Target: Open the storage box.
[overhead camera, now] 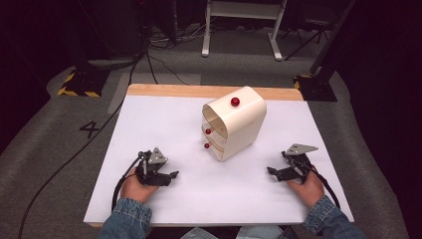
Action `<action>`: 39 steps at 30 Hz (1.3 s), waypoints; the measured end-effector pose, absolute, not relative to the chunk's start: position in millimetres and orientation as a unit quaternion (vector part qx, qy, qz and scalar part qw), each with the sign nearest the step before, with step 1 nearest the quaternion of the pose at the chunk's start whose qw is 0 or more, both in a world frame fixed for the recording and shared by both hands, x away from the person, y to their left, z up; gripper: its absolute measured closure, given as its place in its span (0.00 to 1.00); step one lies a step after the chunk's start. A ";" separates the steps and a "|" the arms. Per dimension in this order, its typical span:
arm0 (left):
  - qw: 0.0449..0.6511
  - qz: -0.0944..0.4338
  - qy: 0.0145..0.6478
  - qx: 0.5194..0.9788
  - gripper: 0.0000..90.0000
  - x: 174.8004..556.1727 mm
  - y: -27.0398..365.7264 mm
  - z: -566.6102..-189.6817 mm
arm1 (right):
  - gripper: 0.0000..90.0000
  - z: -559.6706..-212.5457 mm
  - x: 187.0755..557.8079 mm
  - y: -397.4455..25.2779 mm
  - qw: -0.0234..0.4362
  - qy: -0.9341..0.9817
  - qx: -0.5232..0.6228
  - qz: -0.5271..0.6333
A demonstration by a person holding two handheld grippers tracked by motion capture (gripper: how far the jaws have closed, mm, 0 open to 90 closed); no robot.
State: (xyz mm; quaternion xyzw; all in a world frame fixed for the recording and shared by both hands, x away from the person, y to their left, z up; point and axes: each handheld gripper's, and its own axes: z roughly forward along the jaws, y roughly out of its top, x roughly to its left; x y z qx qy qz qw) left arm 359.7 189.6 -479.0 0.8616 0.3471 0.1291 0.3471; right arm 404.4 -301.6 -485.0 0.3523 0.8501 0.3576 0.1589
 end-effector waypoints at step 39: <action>0.557 0.148 0.282 0.767 0.41 372.4 152.8 -435.0 | 0.07 -485.1 403.8 -301.6 0.160 0.850 0.352 0.358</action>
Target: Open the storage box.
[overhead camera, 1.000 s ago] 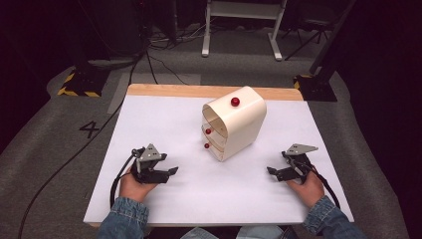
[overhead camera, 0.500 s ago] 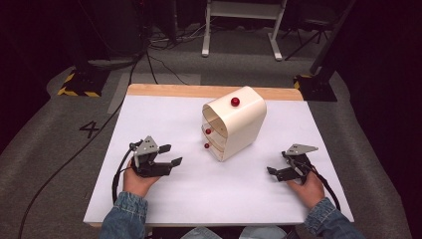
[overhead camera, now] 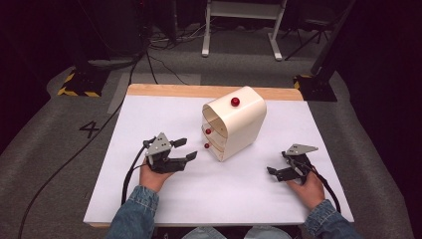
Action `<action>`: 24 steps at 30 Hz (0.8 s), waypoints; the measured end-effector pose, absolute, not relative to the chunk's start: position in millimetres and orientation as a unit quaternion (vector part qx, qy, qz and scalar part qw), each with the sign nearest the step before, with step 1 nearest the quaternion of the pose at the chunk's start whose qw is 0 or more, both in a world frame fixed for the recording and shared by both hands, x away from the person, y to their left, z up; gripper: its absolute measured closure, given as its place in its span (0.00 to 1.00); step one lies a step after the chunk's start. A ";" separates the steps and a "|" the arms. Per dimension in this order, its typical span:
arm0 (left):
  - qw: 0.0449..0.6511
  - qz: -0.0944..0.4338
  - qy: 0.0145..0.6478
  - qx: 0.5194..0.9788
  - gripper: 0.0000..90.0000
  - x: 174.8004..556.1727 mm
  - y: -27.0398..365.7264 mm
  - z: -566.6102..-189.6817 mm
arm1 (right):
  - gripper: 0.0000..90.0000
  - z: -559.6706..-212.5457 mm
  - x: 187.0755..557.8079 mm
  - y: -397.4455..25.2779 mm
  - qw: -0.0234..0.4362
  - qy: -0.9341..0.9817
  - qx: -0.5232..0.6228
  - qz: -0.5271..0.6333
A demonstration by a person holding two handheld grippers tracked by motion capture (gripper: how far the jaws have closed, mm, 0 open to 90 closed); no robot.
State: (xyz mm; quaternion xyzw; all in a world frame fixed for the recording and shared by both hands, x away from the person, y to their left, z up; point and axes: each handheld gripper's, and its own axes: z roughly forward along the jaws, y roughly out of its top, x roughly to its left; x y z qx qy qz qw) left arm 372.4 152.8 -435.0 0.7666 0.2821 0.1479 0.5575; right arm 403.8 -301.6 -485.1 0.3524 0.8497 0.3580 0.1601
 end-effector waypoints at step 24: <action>0.517 0.082 0.338 0.782 0.61 416.0 111.1 -468.8 | 0.07 -485.2 403.6 -301.6 0.161 0.850 0.352 0.358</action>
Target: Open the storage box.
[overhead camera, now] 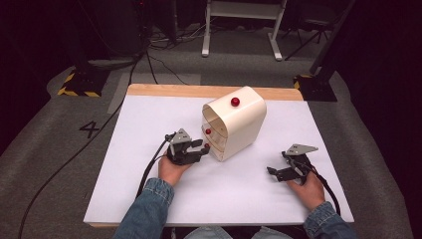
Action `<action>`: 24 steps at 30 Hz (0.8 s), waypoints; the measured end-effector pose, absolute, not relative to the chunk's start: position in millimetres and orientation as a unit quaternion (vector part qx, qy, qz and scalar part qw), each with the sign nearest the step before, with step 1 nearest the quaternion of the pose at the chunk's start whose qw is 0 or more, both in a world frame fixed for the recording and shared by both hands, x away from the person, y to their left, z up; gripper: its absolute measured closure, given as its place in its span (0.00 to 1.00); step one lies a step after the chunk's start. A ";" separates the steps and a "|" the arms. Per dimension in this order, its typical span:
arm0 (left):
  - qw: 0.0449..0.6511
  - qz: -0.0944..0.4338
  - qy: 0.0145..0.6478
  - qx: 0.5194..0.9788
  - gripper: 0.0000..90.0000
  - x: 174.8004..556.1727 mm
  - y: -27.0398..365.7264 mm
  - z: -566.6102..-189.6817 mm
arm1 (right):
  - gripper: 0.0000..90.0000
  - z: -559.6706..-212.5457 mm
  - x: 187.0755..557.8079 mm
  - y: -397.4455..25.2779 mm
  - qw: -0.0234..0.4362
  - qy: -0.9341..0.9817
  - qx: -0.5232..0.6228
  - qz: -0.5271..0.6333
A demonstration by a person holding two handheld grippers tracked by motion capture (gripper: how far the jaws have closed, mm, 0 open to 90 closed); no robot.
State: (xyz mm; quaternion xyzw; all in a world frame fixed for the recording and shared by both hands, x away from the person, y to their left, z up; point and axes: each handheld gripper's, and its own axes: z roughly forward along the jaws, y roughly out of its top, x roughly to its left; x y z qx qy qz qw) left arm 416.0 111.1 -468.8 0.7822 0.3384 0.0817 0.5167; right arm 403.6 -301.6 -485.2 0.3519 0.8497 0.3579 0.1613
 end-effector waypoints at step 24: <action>0.489 0.092 0.317 0.807 0.82 410.7 116.3 -466.3 | 0.08 -485.2 403.2 -301.5 0.163 0.850 0.351 0.358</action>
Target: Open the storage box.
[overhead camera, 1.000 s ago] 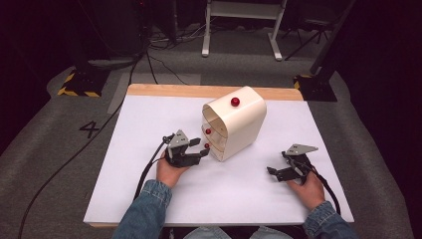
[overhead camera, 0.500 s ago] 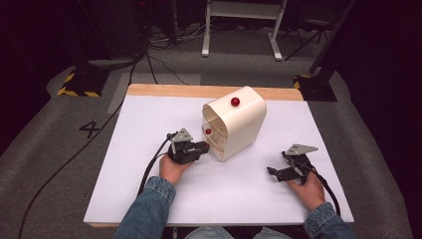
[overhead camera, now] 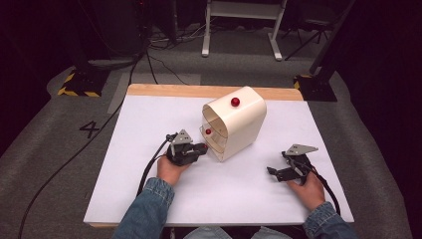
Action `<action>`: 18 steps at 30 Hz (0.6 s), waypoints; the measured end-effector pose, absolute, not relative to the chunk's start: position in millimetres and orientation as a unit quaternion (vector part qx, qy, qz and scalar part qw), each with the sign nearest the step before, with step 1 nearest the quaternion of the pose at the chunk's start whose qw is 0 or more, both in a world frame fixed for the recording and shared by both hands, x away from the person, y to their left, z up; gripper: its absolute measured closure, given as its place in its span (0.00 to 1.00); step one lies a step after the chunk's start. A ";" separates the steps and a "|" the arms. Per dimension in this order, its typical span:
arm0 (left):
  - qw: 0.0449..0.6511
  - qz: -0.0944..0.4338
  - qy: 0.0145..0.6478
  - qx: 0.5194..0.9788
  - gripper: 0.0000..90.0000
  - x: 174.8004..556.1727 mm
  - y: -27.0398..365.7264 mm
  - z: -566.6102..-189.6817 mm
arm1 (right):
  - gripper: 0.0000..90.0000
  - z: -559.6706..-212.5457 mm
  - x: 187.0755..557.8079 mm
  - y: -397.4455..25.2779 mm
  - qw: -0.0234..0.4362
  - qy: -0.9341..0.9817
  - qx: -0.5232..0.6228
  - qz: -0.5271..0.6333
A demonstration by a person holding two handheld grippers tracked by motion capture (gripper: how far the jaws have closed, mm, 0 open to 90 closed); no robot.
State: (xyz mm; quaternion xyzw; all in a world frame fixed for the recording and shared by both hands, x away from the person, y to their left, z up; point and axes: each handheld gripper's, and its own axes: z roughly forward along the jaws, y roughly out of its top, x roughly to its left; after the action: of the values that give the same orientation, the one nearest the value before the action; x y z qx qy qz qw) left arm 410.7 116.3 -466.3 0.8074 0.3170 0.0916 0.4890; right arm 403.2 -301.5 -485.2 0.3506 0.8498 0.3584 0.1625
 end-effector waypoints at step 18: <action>0.468 0.108 0.320 0.817 0.82 370.9 158.9 -460.3 | 0.08 -485.2 403.5 -301.7 0.161 0.850 0.351 0.359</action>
State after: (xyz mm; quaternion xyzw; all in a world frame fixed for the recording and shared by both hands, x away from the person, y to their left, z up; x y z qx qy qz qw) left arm 370.9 158.9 -460.3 0.8168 0.3198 0.1080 0.4678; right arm 403.5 -301.7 -485.2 0.3514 0.8497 0.3587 0.1608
